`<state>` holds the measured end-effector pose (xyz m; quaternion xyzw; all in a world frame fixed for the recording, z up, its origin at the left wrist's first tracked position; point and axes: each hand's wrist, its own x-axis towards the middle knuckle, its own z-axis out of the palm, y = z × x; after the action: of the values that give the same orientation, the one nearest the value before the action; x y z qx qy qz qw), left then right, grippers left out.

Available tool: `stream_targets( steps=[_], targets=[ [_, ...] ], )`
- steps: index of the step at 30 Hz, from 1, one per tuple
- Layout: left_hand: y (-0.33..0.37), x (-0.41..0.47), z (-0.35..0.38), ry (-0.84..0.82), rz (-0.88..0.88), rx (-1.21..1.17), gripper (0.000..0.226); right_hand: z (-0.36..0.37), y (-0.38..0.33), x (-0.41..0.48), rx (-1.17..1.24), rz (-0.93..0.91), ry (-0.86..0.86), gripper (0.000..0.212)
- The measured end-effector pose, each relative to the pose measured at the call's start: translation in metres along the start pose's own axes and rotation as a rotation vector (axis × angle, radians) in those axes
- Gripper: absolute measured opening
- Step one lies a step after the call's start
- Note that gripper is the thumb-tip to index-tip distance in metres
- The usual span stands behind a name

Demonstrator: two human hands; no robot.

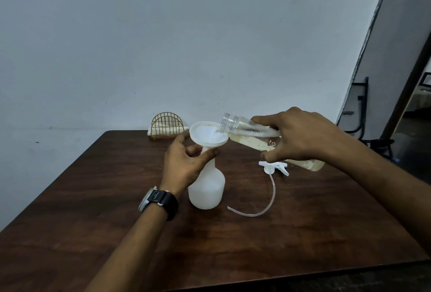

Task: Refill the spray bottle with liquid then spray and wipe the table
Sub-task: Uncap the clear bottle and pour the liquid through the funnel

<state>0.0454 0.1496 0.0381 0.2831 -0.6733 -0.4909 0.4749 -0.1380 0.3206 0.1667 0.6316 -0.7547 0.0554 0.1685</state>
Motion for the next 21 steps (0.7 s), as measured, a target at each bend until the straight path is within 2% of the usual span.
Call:
stream_targets(
  steps=[5,10,17,21],
  targets=[
    [-0.0001,0.0007,-0.0002,0.006,-0.003,0.010,0.107,0.0014,0.0005,0.0020,-0.005,-0.015,-0.001,0.065],
    [-0.0024,0.0015,-0.0004,0.012,0.003,0.001,0.091,0.0001,-0.0001,0.0034,-0.001,-0.011,-0.010,0.070],
    [-0.0003,0.0001,0.0001,0.016,0.003,-0.003,0.101,0.0020,0.0008,0.0045,-0.007,-0.029,-0.001,0.073],
    [-0.0007,-0.0004,-0.0001,0.023,0.014,0.009,0.089,0.0020,0.0017,0.0058,-0.013,-0.027,0.007,0.073]
  ],
)
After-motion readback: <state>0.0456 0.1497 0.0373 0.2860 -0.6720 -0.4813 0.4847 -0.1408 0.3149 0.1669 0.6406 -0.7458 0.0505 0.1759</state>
